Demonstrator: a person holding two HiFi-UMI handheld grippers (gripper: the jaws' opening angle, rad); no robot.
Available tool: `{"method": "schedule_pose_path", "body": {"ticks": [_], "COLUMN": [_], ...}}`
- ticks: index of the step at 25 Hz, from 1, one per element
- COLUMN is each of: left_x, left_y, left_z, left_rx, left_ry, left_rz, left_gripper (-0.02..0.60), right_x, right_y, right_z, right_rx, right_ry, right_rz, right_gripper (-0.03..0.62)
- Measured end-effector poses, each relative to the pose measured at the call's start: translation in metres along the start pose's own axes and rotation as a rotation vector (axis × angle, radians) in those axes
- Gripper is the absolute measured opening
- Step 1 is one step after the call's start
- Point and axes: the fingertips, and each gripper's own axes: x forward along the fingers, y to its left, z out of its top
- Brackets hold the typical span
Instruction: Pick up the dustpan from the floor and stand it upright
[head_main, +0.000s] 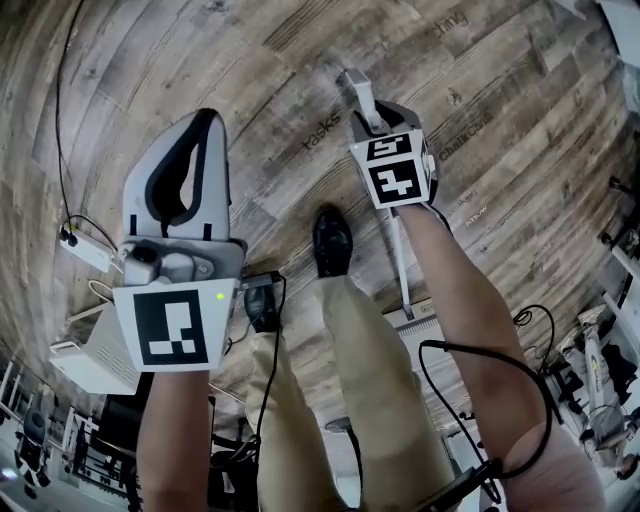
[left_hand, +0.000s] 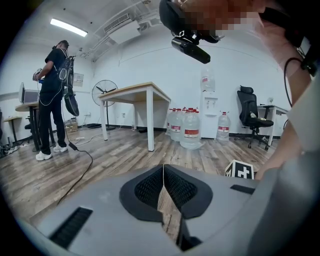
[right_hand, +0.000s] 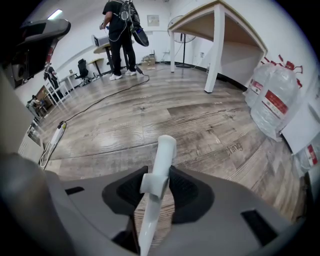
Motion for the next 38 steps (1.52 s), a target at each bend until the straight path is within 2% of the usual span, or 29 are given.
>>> {"method": "schedule_pose_path", "body": {"ticks": [9, 18, 29, 35, 38], "left_x": [-0.036, -0.101, -0.208, -0.269, -0.306], "left_y": [-0.017, -0.045, -0.098, -0.136, -0.150], "left_z": [0.057, 0.118, 0.222, 0.274, 0.288], "left_rx": [0.004, 0.017, 0.114, 0.243, 0.258], "left_ry": [-0.052, -0.104, -0.214, -0.291, -0.311], "left_rz": [-0.025, -0.088, -0.261, -0.372, -0.409], "left_gripper": [0.014, 0.014, 0.014, 0.014, 0.014], "right_x": [-0.072, -0.182, -0.349, -0.441, -0.485], "right_y": [0.003, -0.005, 0.010, 0.024, 0.036], "right_z": [0.016, 0.023, -0.001, -0.030, -0.048], "right_rx": [0.015, 0.058, 0.140, 0.187, 0.214], "right_ry": [-0.063, -0.142, -0.230, -0.295, -0.334], "right_rz": [-0.047, -0.137, -0.276, -0.342, -0.377], "right_gripper": [0.129, 0.121, 0.114, 0.110, 0.110]}}
